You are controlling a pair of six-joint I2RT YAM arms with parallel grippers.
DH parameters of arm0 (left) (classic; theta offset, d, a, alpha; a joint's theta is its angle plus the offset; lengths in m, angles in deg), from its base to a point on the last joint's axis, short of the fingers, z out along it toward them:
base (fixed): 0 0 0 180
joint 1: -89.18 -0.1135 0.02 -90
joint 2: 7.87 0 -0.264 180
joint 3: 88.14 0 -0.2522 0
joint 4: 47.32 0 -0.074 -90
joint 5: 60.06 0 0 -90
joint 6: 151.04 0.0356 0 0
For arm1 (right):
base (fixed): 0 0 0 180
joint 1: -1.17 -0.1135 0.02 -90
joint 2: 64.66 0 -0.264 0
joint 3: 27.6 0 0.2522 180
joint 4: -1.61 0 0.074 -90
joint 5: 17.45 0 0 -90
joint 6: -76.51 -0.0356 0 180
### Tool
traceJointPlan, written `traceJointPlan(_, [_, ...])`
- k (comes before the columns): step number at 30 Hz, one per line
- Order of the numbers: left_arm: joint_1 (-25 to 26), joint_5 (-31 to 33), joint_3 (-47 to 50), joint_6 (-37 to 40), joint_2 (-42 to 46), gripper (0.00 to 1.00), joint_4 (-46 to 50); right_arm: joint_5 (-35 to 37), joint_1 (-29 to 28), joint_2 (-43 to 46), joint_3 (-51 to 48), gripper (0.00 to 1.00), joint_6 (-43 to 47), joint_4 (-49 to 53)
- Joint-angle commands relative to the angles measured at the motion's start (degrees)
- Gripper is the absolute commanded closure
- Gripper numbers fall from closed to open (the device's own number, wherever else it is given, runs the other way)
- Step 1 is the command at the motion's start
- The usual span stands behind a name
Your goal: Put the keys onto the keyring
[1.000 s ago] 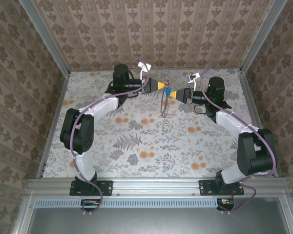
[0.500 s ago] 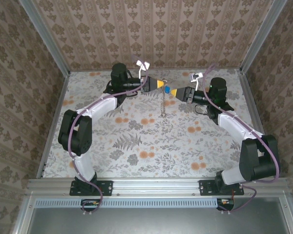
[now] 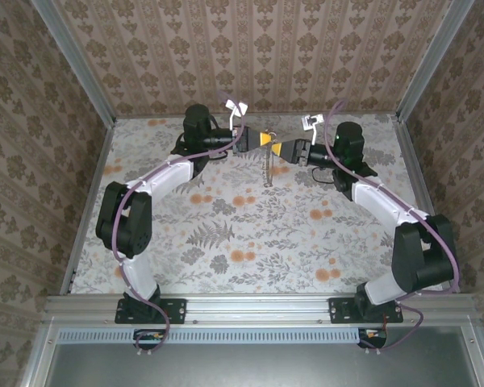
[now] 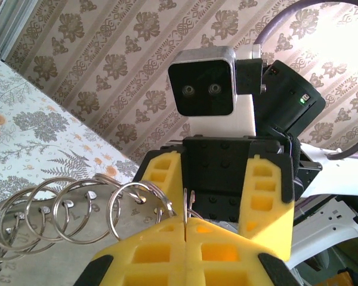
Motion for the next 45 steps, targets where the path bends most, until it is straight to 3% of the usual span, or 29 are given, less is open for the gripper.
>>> traceJointPlan(1, [0.09,-0.01,-0.72,-0.53,3.41,1.00,-2.71,-0.93,-0.22,-0.44,0.82,0.66,1.05,-0.80])
traceJointPlan(5, [-0.08,0.29,-0.66,-0.58,3.63,1.00,-2.77,-1.01,-0.24,0.69,-1.06,0.74,1.45,-0.66])
traceJointPlan(12, [-0.41,0.41,-0.54,-0.47,4.18,1.00,-2.74,-1.47,-0.24,2.25,-2.84,0.76,2.24,0.23])
traceJointPlan(16, [-0.46,0.41,-0.36,-0.39,4.35,1.00,-2.69,-1.55,-0.21,2.57,-3.22,0.71,2.32,0.14])
traceJointPlan(19, [-0.45,0.31,-0.27,-0.40,4.51,1.00,-2.69,-1.21,-0.25,2.65,-3.52,0.54,2.20,0.20])
traceJointPlan(29, [-0.50,0.05,0.03,-0.34,4.95,1.00,-2.67,-0.58,1.45,3.35,-4.34,0.53,-0.64,-3.40])
traceJointPlan(38, [-0.50,-0.38,0.40,-0.10,5.57,1.00,-2.43,-0.58,4.14,5.76,-5.47,0.42,-2.68,-6.01])
traceJointPlan(45, [-0.47,-0.60,0.00,-0.13,5.56,1.00,-2.38,-0.89,4.18,4.52,-5.20,0.40,-4.75,-9.04])
